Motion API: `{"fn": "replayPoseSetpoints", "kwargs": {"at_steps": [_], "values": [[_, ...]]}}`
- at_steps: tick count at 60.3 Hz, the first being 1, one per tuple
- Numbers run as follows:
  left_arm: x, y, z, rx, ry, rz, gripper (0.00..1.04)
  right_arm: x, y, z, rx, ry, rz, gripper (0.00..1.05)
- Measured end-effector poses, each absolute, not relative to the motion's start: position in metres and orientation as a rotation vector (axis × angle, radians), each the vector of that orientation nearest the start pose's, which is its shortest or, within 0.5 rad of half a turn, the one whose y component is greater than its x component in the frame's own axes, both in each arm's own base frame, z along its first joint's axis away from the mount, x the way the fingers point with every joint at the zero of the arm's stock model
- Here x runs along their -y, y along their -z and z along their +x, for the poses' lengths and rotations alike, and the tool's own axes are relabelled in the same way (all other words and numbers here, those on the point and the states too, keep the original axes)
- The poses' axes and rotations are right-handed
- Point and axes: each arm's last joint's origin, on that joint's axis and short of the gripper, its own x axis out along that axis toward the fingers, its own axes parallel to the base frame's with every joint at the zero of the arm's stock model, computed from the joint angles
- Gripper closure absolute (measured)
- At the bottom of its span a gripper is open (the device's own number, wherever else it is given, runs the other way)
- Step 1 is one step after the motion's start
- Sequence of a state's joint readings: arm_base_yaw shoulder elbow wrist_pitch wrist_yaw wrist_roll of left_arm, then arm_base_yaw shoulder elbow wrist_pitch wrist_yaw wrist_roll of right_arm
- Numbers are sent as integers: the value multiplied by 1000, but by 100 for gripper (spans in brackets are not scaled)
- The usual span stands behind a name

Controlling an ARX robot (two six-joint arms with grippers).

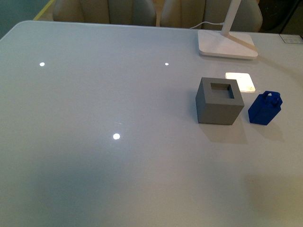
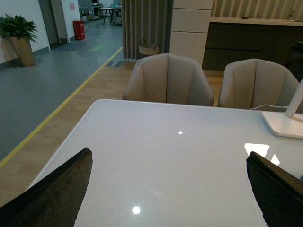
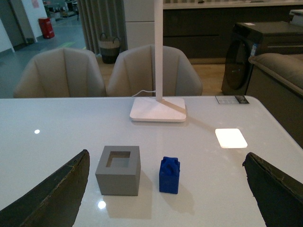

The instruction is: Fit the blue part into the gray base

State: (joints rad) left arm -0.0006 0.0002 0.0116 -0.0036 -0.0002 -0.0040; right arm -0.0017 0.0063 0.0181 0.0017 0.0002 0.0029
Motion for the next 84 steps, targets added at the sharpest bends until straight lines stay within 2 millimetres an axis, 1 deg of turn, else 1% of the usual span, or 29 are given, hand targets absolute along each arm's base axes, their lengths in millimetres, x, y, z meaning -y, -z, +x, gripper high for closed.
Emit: {"fn": "replayPoseSetpoints", "kwargs": {"at_steps": [38,39,41,43,46,47,49,53,55,56,60,63,64,65,67,68,70,71,73,76,78,84], "values": [[0,-167,97,8,0,-4,7,0,-169,97,14,2,3,9],[0,-167,97,8,0,-4,7,0,-169,97,2,13,1,9],[0,-167,97,8,1,-4,7,0,-169,97,-86,62,-17,9],[0,-167,97,8,0,-4,7,-3,-170,99,-254,117,-50,9],[0,-167,97,8,0,-4,7,-4,-174,105,-416,170,-114,9],[0,-167,97,8,1,-4,7,-5,-175,107,-433,169,-125,9],[0,-167,97,8,1,-4,7,-5,-181,116,-471,171,-146,9],[0,-167,97,8,1,-4,7,-1,-191,134,-479,183,-140,9],[0,-167,97,8,1,-4,7,4,-199,148,-474,183,-129,9],[0,-167,97,8,1,-4,7,5,-200,151,-472,186,-129,9],[0,-167,97,8,0,-4,7,17,-209,179,-473,204,-116,9],[0,-167,97,8,0,-4,7,25,-210,200,-492,204,-99,9],[0,-167,97,8,0,-4,7,28,-209,209,-507,198,-94,9],[0,-167,97,8,0,-4,7,29,-209,214,-515,198,-92,9],[0,-167,97,8,0,-4,7,34,-204,231,-553,166,-74,9],[0,-167,97,8,0,-4,7,35,-202,236,-566,164,-71,9],[0,-167,97,8,0,-4,7,38,-196,253,-595,146,-63,9],[0,-167,97,8,0,-4,7,39,-194,258,-602,142,-61,9],[0,-167,97,8,0,-4,7,42,-186,274,-640,121,-52,9],[0,-167,97,8,0,-4,7,43,-177,289,-676,101,-44,9],[0,-167,97,8,0,-4,7,43,-169,303,-710,78,-34,9],[0,-167,97,8,0,-4,7,41,-150,331,-779,60,2,9]]}}
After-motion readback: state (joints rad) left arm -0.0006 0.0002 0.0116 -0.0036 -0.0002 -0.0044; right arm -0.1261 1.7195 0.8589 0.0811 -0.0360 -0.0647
